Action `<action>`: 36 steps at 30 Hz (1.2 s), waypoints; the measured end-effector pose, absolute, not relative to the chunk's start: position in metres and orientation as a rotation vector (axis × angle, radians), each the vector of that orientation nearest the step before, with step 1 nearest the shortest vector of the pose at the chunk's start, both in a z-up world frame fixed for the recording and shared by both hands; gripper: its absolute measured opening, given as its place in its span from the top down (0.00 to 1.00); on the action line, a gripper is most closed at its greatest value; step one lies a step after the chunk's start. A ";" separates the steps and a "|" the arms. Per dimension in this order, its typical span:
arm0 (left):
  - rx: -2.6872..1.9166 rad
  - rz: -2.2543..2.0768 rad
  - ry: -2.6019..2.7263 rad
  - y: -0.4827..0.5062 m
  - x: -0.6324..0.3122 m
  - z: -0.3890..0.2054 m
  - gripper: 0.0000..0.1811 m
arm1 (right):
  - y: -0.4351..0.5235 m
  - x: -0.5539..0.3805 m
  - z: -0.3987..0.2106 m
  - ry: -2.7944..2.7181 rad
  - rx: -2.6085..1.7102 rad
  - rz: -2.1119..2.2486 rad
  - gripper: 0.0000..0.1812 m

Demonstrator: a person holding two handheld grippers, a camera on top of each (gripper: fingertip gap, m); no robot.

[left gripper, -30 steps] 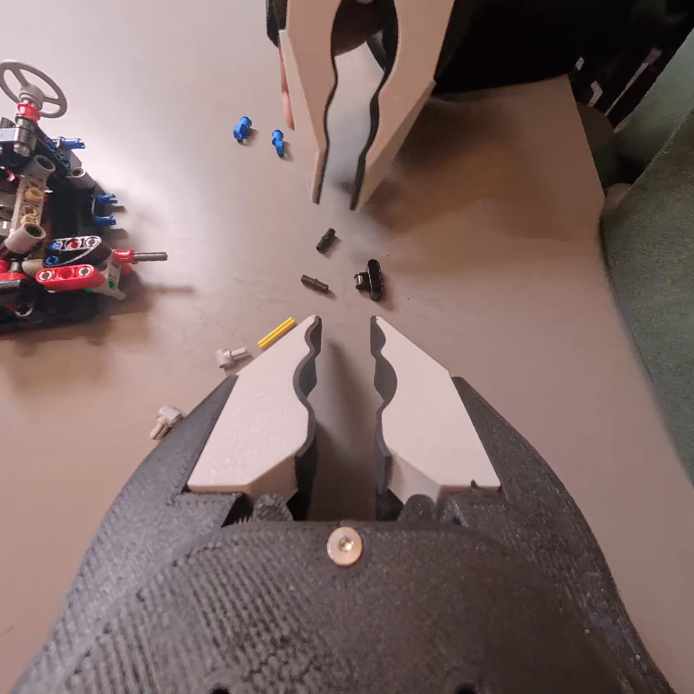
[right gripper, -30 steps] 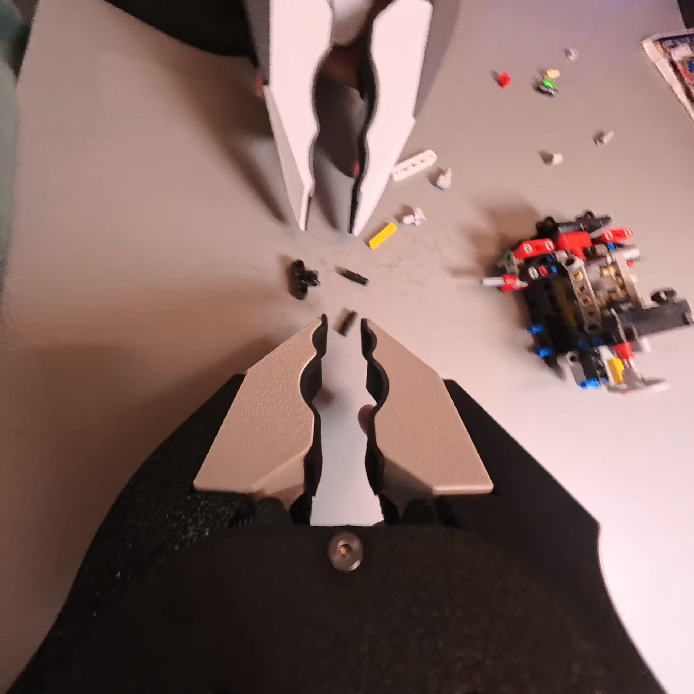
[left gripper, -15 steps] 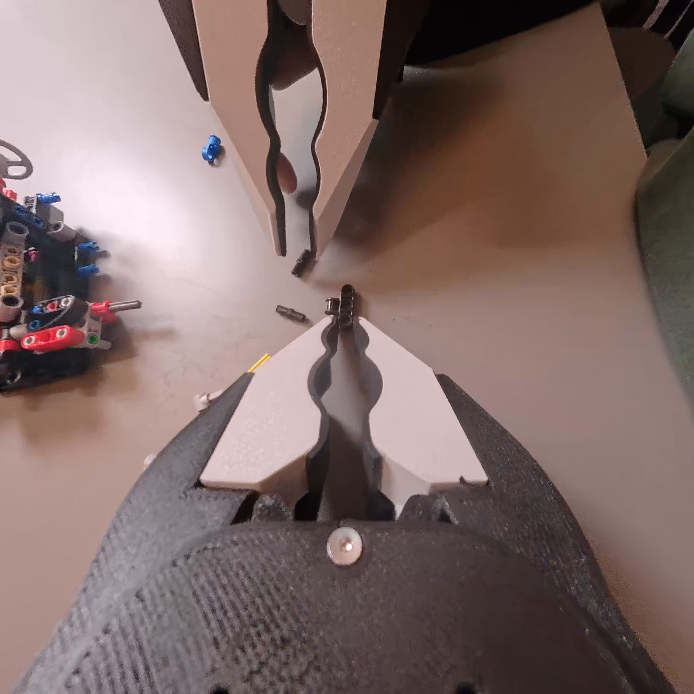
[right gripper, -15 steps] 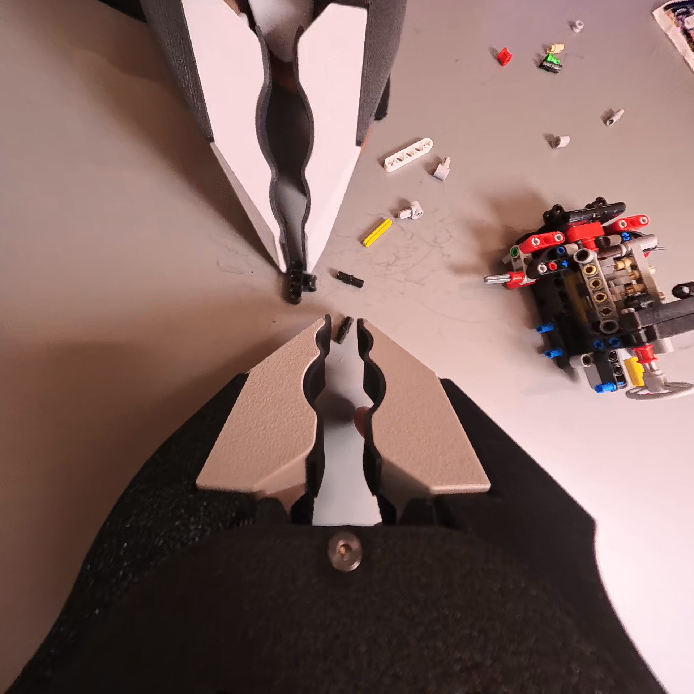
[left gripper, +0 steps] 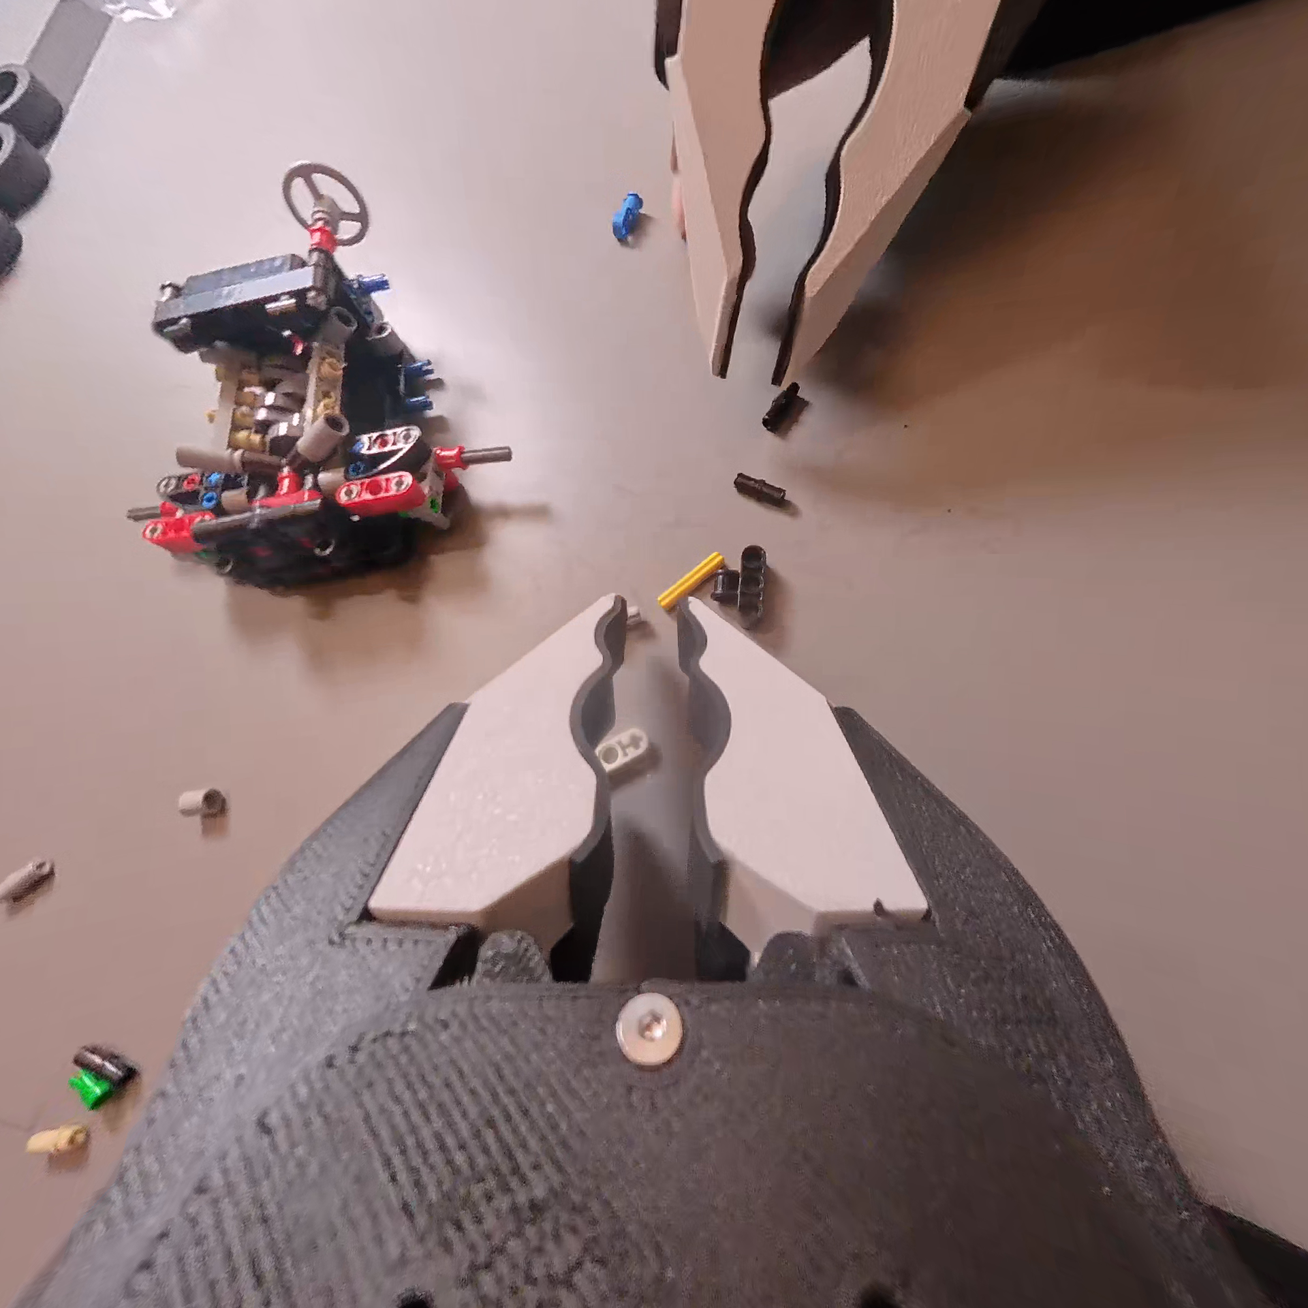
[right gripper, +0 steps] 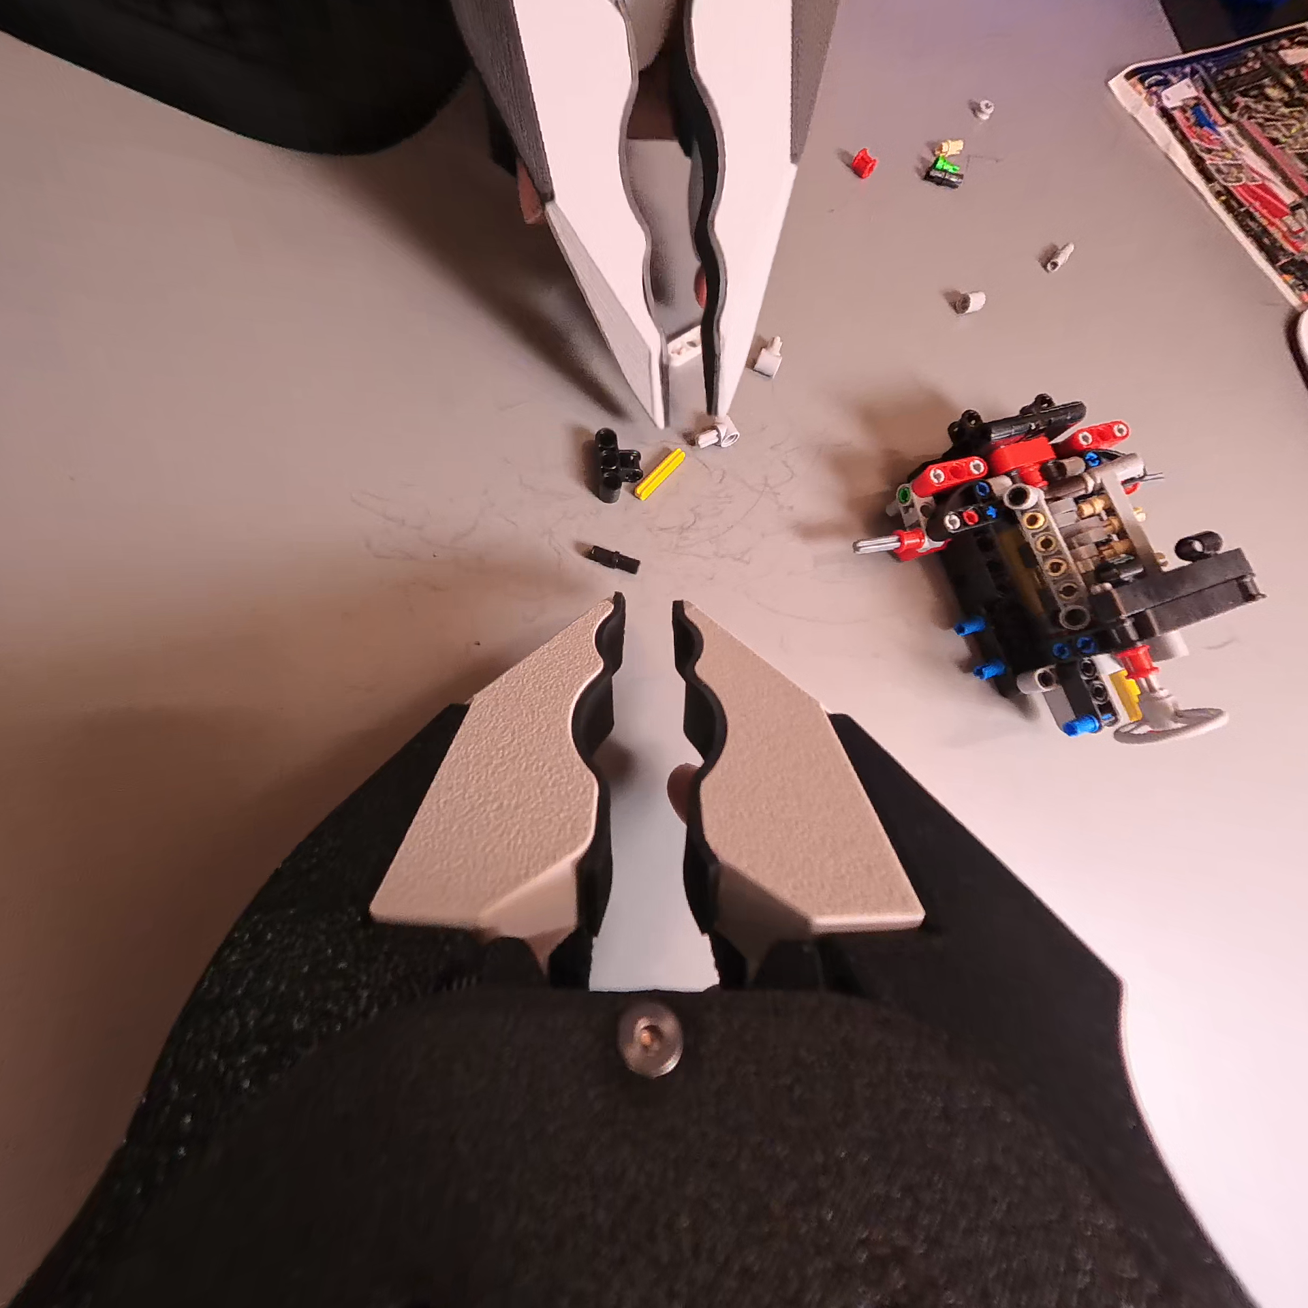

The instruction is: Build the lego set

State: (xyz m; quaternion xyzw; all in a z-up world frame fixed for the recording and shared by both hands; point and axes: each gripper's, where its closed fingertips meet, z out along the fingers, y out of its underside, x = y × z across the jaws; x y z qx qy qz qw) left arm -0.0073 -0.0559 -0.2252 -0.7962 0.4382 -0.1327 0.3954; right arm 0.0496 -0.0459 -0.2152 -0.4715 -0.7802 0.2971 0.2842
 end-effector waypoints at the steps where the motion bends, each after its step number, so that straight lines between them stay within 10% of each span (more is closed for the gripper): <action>1: -2.016 -0.336 1.155 -0.057 -0.005 -0.227 0.93 | -0.046 0.049 -0.215 -2.089 -1.259 0.793 0.93; 36: -1.940 -0.858 1.056 -0.068 0.035 -0.191 0.99 | -0.068 0.035 -0.185 -1.934 -1.023 0.960 0.98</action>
